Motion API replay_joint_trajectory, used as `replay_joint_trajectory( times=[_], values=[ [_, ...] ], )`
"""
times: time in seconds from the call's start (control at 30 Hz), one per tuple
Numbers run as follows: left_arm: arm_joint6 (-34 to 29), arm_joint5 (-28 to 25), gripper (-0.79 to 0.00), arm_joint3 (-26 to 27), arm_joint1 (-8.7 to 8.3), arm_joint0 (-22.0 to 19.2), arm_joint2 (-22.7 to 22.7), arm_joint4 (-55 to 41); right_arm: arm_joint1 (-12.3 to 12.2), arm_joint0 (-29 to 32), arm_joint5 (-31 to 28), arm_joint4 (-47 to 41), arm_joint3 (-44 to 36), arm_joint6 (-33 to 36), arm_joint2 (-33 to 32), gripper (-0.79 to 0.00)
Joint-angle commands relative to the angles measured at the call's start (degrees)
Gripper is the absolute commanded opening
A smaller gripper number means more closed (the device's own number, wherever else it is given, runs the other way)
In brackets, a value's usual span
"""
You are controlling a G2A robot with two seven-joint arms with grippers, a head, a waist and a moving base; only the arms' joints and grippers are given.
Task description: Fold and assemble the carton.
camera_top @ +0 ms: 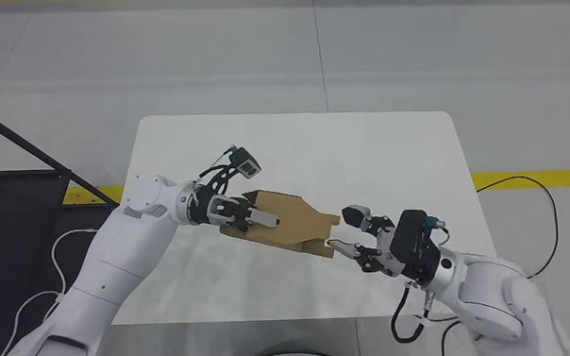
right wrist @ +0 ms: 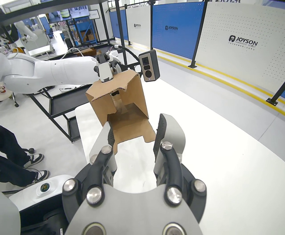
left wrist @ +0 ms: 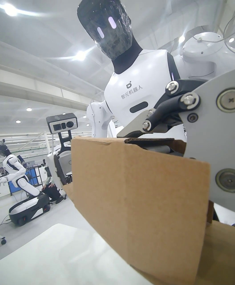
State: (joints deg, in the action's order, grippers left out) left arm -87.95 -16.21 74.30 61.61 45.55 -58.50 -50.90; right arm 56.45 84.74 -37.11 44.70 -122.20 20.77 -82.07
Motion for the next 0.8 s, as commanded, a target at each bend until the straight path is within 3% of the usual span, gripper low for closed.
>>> replay_joint_trajectory(
  times=[0.0,0.13,0.27,0.4,0.77],
  values=[
    [0.82,-0.94,-0.785,1.00,-0.13,0.69,-0.85,0.76,-0.13,0.90,-0.78,-3.65,0.71,-0.16,-1.30,-0.237],
    [2.73,-2.85,-0.785,3.29,-0.39,2.35,-2.35,2.65,-0.37,1.85,-2.80,-11.67,2.75,0.37,-3.00,-0.108],
    [5.29,-5.41,-0.785,5.77,-0.69,4.13,-3.79,5.80,-0.87,0.60,-4.30,-23.49,6.22,5.92,-3.29,0.000],
    [7.29,-7.41,-0.785,6.71,-0.86,5.70,-4.60,7.85,-1.46,-2.00,-3.33,-35.61,9.33,14.56,-2.19,0.000],
    [7.29,-7.41,-0.785,6.71,-0.86,5.70,-4.60,7.85,-1.52,-2.28,-3.14,-36.28,9.49,15.33,-2.17,0.000]
  ],
)
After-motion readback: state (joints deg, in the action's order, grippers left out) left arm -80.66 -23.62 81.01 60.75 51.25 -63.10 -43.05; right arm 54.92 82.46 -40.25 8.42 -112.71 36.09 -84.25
